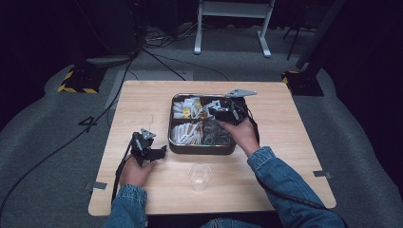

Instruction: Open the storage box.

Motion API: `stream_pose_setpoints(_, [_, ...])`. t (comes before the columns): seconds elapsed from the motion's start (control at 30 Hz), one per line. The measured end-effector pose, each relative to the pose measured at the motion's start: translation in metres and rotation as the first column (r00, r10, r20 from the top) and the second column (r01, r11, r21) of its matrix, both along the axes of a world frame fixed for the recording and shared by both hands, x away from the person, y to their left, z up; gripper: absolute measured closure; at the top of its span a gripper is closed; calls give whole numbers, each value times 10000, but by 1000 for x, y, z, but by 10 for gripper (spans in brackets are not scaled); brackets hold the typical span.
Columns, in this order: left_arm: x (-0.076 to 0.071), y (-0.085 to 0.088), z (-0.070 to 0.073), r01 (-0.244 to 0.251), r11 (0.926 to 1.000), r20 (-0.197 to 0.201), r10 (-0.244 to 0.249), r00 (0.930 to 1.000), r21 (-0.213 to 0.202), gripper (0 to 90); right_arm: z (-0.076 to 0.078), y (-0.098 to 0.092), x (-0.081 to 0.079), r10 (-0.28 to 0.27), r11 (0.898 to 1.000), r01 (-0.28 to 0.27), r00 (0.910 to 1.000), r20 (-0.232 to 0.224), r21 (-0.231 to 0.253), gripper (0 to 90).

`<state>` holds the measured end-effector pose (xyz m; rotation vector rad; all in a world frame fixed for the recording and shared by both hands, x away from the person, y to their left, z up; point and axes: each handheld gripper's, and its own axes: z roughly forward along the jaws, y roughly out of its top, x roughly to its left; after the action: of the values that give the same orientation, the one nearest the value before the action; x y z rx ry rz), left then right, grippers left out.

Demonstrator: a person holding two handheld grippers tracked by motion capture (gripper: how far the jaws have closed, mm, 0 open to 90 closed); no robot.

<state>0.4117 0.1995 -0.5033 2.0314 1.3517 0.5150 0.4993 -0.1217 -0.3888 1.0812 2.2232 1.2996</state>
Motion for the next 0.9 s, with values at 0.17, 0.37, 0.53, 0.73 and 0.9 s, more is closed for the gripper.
stream_pose_setpoints(0.17, [0,0,0,7,10000,0,-7,10000,2,171,-9,12,7,173,9998,-175,9983,-548,-28,395])
stream_pose_setpoints(0.37, [0,0,0,5,10000,0,-5,10000,0,170,-20,28,13,246,9989,-282,9953,-935,-372,400])
stream_pose_setpoints(0.53, [0,0,0,8,10000,18,-8,10000,17,171,-28,33,19,55,9984,-119,9933,-1152,-549,410])
stream_pose_setpoints(0.73, [0,0,0,8,10000,14,-8,10000,16,171,-36,41,23,-81,9964,-41,9898,-1419,-851,422])
stream_pose_setpoints(0.9, [0,0,0,9,10000,14,-9,10000,17,171,-43,48,26,-205,9930,11,9864,-1633,-1180,446])
